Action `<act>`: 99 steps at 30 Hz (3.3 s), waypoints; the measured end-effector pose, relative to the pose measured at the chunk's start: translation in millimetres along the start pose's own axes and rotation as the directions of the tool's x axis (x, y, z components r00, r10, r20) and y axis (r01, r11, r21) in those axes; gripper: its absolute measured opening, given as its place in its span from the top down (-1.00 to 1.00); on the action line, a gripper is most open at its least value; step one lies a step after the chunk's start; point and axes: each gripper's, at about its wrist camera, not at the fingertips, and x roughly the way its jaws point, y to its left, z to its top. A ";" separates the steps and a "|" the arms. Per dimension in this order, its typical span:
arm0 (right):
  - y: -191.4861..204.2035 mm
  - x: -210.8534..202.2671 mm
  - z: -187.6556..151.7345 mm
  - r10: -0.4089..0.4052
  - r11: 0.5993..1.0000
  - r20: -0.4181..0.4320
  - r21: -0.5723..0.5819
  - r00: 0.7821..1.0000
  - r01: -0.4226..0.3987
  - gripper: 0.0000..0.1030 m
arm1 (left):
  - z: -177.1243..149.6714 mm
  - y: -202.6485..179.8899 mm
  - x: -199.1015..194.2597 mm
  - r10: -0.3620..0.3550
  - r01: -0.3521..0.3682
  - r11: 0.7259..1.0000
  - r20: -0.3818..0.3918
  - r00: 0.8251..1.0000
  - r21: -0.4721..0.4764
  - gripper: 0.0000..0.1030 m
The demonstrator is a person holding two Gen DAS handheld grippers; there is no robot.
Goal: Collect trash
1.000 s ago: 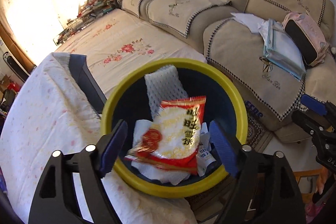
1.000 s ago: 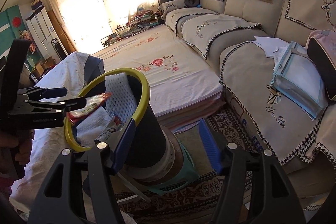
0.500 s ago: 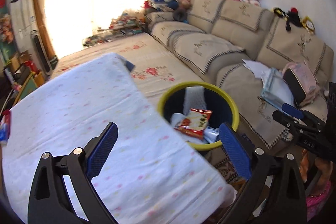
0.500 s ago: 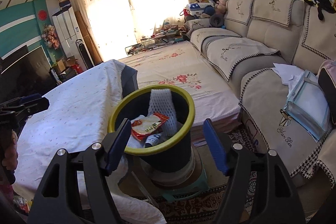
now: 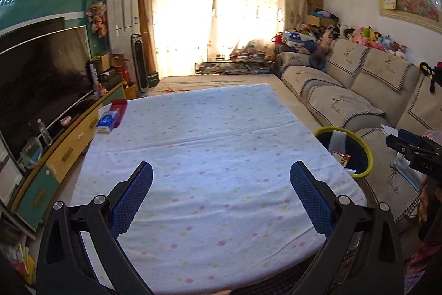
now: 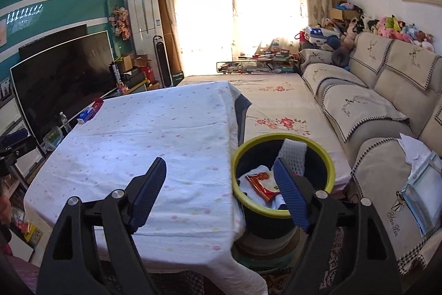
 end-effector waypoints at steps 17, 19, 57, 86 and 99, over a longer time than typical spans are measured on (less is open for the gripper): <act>83.8 -34.6 1.4 0.011 0.989 0.050 -0.150 0.999 -0.004 -0.86 | -45.6 78.8 -86.1 0.135 -0.117 0.981 0.108 0.985 -0.154 -0.90; 81.3 -34.1 1.2 0.016 0.990 0.049 -0.143 0.999 -0.009 -0.86 | -42.1 71.2 -84.4 0.140 -0.124 0.982 0.107 0.984 -0.142 -0.90; 69.9 -27.1 -0.9 0.025 0.993 0.042 -0.118 0.999 -0.020 -0.86 | -38.8 49.0 -66.9 0.107 -0.099 0.990 0.074 0.991 -0.104 -0.90; 71.1 -21.1 -4.4 0.044 0.992 0.026 -0.116 0.999 -0.040 -0.86 | -41.2 49.4 -62.1 0.096 -0.088 0.990 0.069 0.993 -0.108 -0.90; 70.1 -20.1 -4.0 0.044 0.992 0.020 -0.115 0.999 -0.042 -0.86 | -41.1 48.2 -60.8 0.081 -0.073 0.991 0.067 0.994 -0.108 -0.90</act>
